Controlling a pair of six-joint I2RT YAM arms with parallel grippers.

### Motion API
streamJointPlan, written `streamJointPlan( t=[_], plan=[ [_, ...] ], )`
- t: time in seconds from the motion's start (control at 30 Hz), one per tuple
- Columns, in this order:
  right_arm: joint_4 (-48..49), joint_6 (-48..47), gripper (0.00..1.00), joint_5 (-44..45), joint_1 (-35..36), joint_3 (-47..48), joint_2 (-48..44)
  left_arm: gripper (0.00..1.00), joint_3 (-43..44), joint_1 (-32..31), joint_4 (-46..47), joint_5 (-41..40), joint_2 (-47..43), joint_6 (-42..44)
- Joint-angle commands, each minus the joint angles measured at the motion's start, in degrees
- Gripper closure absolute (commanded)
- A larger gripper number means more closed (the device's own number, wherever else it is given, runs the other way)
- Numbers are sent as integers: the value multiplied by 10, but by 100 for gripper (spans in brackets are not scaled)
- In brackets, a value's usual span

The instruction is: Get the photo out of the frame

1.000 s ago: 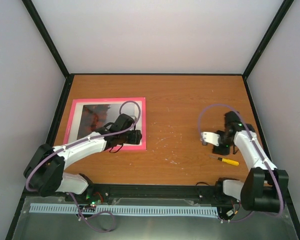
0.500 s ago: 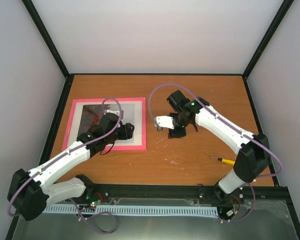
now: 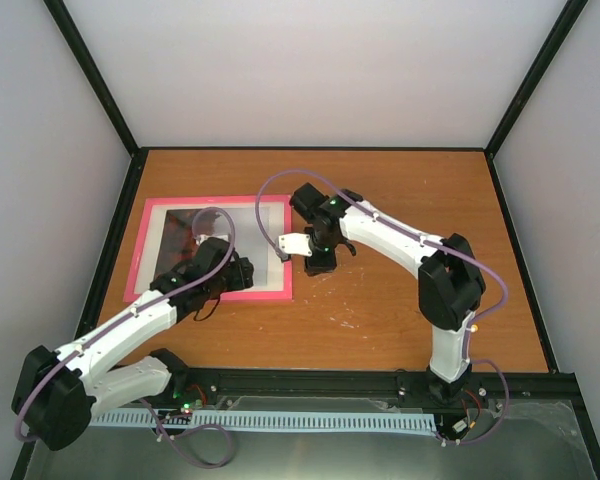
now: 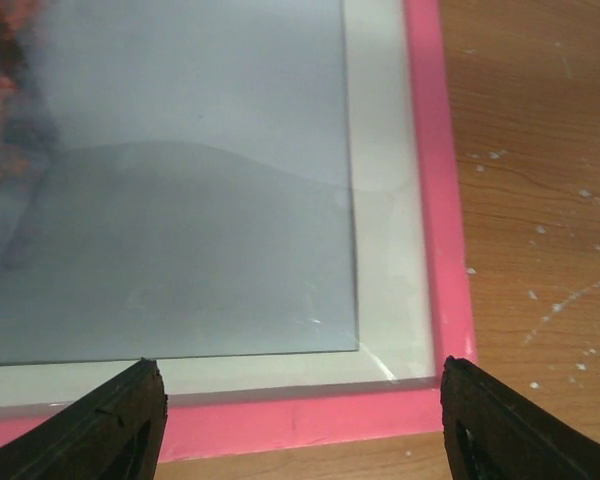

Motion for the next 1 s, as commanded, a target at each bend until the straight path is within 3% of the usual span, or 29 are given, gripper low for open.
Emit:
streamJointPlan(
  t=[0.0, 0.23, 0.47, 0.67, 0.97],
  plan=[
    [119, 24, 48, -71, 3, -42, -12, 29, 32, 13, -52, -37, -12, -22],
    [187, 70, 55, -126, 38, -82, 39, 30, 30, 19, -106, -21, -26, -96],
    [213, 86, 55, -94, 67, -57, 90, 27, 0, 19, -96, 31, -69, -135],
    [209, 89, 56, -79, 71, -33, 131, 27, -4, 19, -103, 25, -87, -135],
    [232, 82, 71, -11, 79, -102, 103, 27, -1, 19, -104, 3, -113, -131]
  ],
)
